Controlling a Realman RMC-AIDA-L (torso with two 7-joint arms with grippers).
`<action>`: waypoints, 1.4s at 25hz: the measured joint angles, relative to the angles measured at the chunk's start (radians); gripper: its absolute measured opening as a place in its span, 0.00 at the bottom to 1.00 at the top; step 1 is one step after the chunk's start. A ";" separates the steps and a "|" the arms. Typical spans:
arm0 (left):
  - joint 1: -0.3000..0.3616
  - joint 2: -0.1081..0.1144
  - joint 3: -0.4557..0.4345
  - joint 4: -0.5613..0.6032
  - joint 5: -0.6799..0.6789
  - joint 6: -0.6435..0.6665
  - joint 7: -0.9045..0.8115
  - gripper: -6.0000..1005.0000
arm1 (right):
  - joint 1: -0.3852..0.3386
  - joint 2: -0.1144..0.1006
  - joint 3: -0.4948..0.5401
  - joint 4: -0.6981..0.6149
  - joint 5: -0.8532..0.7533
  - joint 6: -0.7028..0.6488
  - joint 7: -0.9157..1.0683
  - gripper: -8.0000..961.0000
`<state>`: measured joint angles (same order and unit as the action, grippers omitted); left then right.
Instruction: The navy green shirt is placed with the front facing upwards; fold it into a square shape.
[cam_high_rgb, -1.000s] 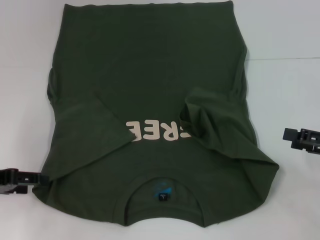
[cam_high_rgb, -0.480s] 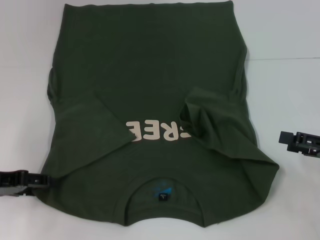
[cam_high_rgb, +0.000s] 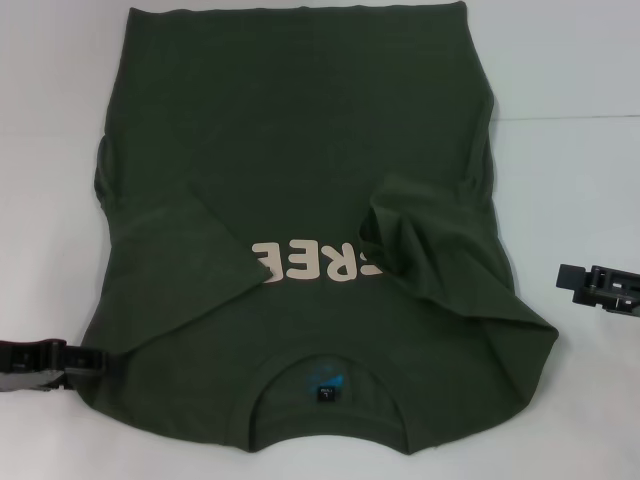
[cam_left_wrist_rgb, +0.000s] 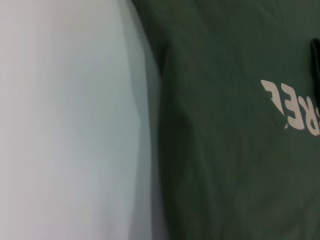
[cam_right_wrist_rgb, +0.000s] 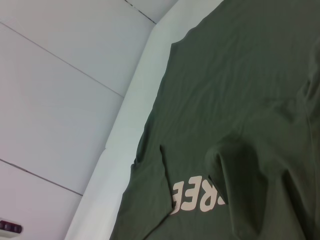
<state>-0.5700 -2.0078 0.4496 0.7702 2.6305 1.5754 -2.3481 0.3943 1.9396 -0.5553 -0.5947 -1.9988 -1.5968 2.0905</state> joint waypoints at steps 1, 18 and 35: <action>0.000 0.000 0.000 0.000 0.000 -0.005 -0.001 0.82 | 0.000 0.000 0.000 0.000 0.000 0.000 0.000 0.96; 0.002 -0.005 0.014 0.002 0.002 -0.039 -0.004 0.21 | 0.023 -0.009 0.000 0.011 -0.045 -0.008 0.020 0.96; -0.004 -0.004 0.015 0.001 -0.002 -0.029 -0.001 0.03 | 0.243 -0.065 -0.032 -0.109 -0.477 -0.069 0.454 0.92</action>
<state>-0.5737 -2.0119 0.4648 0.7715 2.6280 1.5465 -2.3486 0.6373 1.8744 -0.5878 -0.7034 -2.4756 -1.6662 2.5447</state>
